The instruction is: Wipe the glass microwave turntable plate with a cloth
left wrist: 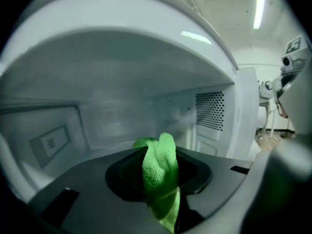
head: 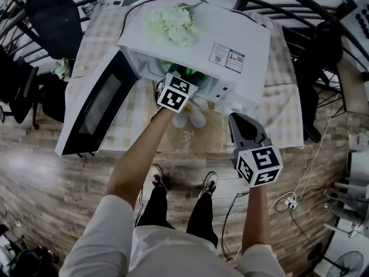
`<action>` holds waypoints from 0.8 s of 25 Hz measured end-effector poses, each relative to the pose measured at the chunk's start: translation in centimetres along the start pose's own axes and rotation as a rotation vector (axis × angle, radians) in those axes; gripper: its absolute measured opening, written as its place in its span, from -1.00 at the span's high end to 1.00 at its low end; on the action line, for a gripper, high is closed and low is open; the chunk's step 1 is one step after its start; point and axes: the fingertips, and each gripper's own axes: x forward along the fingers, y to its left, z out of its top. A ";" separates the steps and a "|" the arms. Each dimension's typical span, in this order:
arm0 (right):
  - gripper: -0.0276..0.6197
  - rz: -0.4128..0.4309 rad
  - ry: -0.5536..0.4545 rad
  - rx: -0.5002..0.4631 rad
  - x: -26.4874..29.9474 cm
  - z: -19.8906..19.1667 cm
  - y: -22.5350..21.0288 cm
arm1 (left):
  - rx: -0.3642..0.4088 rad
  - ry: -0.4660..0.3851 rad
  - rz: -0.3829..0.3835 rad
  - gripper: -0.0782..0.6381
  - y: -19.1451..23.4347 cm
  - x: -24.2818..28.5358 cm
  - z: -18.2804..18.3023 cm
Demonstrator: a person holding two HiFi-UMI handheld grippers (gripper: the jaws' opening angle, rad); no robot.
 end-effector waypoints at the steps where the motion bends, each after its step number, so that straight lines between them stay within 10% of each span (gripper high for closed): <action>1: 0.88 0.000 0.000 0.003 0.0 0.0 0.1 | 0.007 -0.017 0.074 0.42 1.9 -0.7 0.3; 4: 0.88 -0.004 -0.009 0.014 0.0 0.1 0.3 | 0.042 -0.008 0.283 0.42 7.8 -2.4 -0.3; 8: 0.88 -0.006 -0.011 0.019 0.1 0.1 0.4 | 0.078 0.123 0.356 0.42 11.7 -2.0 -3.6; 20: 0.88 0.008 -0.016 0.019 0.3 0.6 1.0 | 0.077 0.208 0.070 0.41 6.3 1.1 -5.1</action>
